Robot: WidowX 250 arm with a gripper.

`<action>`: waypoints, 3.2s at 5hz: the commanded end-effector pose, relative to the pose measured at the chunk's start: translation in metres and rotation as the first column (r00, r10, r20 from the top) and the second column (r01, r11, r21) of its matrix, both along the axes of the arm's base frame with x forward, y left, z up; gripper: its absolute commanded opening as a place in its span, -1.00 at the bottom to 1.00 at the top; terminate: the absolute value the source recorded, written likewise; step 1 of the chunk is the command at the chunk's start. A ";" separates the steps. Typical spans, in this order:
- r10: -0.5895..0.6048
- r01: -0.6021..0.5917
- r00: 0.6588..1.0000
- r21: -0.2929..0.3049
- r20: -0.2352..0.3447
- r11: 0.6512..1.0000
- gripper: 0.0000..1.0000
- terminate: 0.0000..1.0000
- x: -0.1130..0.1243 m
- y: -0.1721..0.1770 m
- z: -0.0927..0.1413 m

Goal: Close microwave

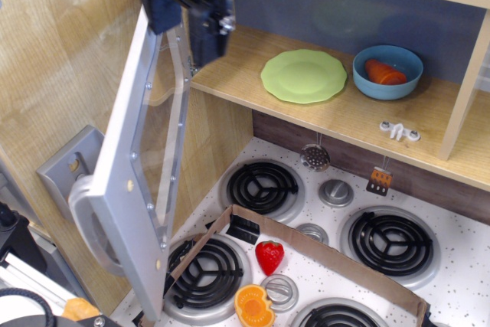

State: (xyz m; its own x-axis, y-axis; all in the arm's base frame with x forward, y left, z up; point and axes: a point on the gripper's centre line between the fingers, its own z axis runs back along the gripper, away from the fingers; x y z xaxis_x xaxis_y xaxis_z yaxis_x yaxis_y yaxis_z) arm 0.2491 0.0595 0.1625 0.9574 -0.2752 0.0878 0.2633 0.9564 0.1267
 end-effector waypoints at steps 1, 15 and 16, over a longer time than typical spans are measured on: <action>-0.035 0.035 0.999 0.090 -0.009 0.995 1.00 -1.00 -0.016 0.011 0.036; -0.169 0.200 0.926 -0.058 0.338 0.978 1.00 -1.00 0.037 -0.017 -0.043; -0.174 0.212 0.896 -0.049 0.408 0.976 1.00 -1.00 0.045 -0.022 -0.034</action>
State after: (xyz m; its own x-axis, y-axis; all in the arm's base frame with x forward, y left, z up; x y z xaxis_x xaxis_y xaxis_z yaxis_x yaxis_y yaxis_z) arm 0.2923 0.0381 0.1097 0.7867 -0.4120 0.4598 0.3929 0.9085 0.1419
